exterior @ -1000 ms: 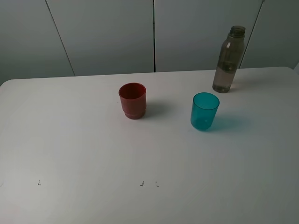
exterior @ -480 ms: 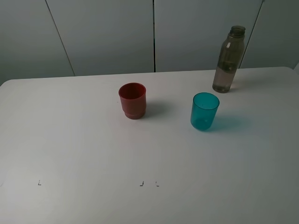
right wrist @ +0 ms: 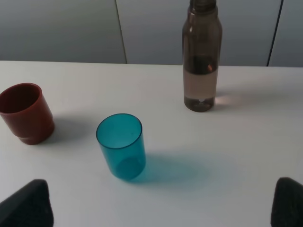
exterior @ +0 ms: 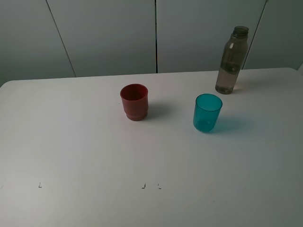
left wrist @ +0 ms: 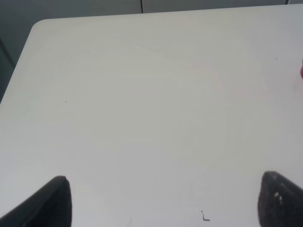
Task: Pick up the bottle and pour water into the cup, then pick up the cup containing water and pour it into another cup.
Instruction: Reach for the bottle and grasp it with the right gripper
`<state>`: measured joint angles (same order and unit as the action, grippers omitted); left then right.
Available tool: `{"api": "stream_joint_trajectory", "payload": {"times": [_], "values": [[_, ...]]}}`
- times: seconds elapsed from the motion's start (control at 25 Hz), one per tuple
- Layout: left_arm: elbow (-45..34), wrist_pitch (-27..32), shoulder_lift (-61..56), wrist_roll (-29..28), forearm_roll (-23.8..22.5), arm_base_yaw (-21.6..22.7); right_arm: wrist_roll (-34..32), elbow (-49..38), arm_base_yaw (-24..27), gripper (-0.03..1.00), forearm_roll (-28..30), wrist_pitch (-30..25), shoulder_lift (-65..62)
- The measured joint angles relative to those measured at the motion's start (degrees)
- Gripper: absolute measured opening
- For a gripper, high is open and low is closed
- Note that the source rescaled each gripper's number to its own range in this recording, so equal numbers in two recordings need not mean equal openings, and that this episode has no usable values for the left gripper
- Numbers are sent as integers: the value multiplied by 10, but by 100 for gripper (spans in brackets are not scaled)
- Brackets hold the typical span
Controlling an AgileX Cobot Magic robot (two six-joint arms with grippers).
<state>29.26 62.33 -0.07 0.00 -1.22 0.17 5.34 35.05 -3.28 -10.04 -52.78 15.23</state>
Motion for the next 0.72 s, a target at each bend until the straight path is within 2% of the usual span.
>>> {"api": "stream_joint_trajectory", "payload": {"times": [0.32, 0.6, 0.72], "values": [[0, 0, 0, 0, 0, 0, 52, 5, -8, 100, -30, 86, 133], [0, 0, 0, 0, 0, 0, 80, 0, -29, 100, -25, 227, 254], [0, 0, 0, 0, 0, 0, 90, 0, -29, 100, -10, 264, 317]]}}
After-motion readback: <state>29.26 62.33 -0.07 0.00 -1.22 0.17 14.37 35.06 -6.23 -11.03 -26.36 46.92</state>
